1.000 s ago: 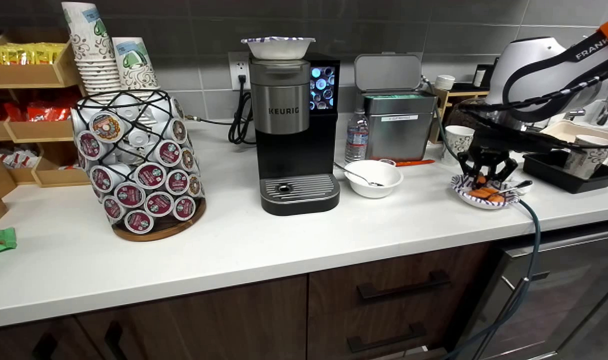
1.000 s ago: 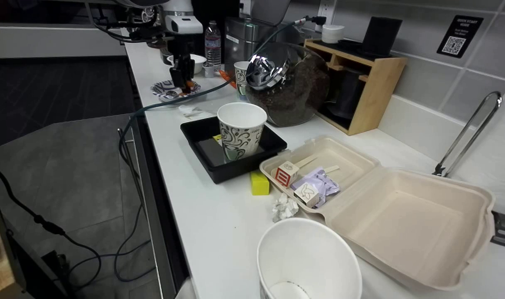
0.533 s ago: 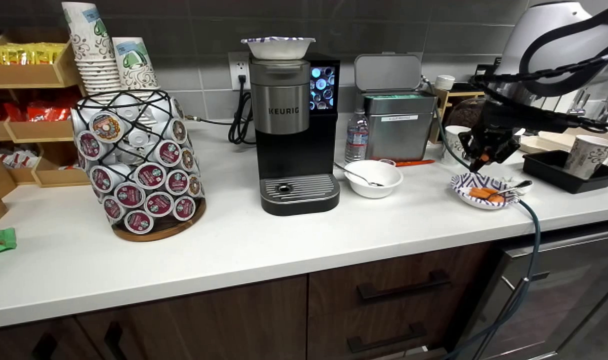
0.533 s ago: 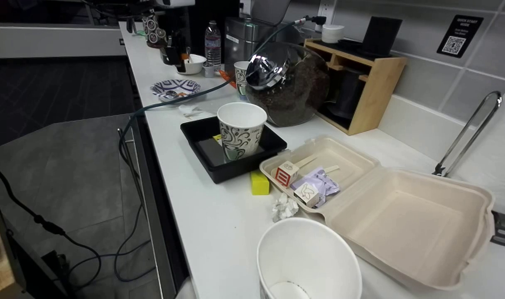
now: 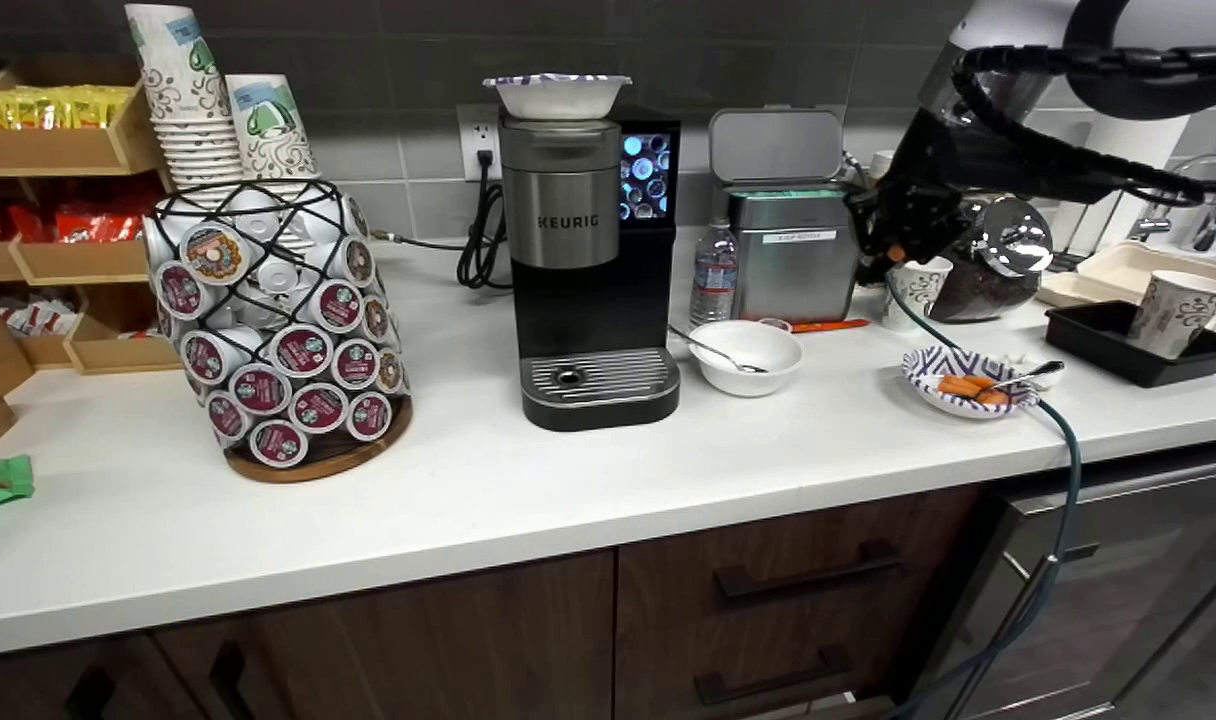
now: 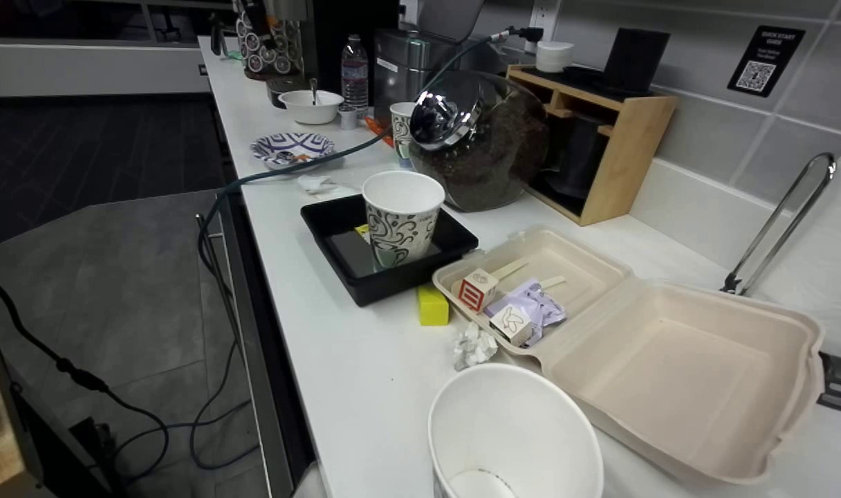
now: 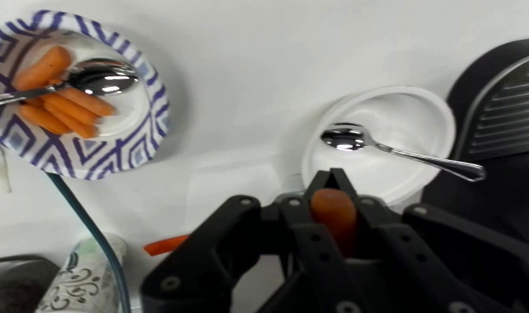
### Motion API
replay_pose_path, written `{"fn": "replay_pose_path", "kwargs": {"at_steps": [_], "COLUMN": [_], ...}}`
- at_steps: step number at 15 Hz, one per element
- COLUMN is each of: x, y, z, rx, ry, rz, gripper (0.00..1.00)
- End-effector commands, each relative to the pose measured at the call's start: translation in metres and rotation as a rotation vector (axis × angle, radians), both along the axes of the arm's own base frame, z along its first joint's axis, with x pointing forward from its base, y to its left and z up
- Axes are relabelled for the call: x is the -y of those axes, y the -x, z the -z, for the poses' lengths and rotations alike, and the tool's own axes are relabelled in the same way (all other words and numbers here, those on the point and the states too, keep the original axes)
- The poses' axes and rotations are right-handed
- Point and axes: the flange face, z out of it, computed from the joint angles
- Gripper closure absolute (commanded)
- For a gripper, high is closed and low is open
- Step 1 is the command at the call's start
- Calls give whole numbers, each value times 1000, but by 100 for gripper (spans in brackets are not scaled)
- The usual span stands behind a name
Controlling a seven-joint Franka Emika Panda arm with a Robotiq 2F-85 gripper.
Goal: Take one orange object out of the bowl and place it in the white bowl.
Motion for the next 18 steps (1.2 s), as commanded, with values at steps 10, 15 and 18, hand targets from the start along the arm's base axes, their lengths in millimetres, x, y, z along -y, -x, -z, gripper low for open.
{"fn": "replay_pose_path", "kwargs": {"at_steps": [10, 15, 18], "x": [-33, -54, -61], "y": [-54, -92, -108], "z": [-9, 2, 22], "rx": [75, 46, 22], "ry": [-11, 3, 6], "rz": [-15, -76, -82], "gripper": [99, 99, 99]}}
